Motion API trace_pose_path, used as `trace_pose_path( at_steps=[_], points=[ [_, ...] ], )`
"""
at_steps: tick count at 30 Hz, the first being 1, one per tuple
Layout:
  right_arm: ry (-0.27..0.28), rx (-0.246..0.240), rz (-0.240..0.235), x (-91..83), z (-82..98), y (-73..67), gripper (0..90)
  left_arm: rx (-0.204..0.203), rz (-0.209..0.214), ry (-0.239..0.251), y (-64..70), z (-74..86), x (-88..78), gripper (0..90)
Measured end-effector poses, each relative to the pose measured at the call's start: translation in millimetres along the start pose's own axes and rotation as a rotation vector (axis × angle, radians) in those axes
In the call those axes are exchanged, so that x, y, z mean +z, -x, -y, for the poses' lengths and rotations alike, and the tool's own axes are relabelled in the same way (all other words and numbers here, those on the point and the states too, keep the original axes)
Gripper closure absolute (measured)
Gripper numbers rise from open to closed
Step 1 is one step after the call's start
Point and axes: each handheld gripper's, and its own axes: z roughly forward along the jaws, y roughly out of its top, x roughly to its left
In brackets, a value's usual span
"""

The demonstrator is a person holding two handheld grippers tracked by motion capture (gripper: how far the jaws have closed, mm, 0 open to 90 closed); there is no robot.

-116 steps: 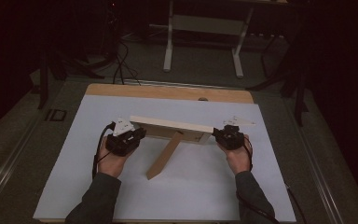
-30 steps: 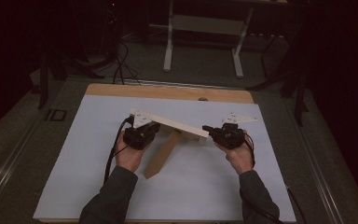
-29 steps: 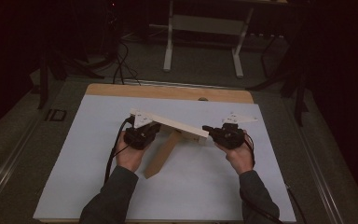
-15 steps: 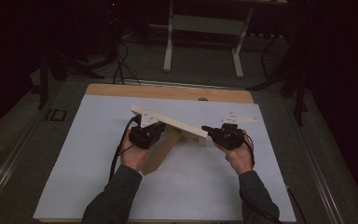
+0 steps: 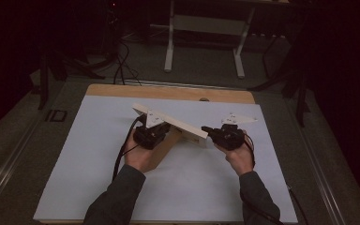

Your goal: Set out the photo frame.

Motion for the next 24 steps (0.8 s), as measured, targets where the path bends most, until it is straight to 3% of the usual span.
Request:
trace_pose_path(
  at_steps=[16,24],
  points=[
    [-0.002,-0.011,-0.011,0.3,-0.6,-4.1,90.0,0.037,0.016,-0.015,9.7,-5.5,4.4,90.0],
    [0.003,-0.016,-0.021,0.3,-1.4,-8.3,90.0,0.022,0.018,-0.016,9.0,-6.1,7.5,90.0]
  ],
)
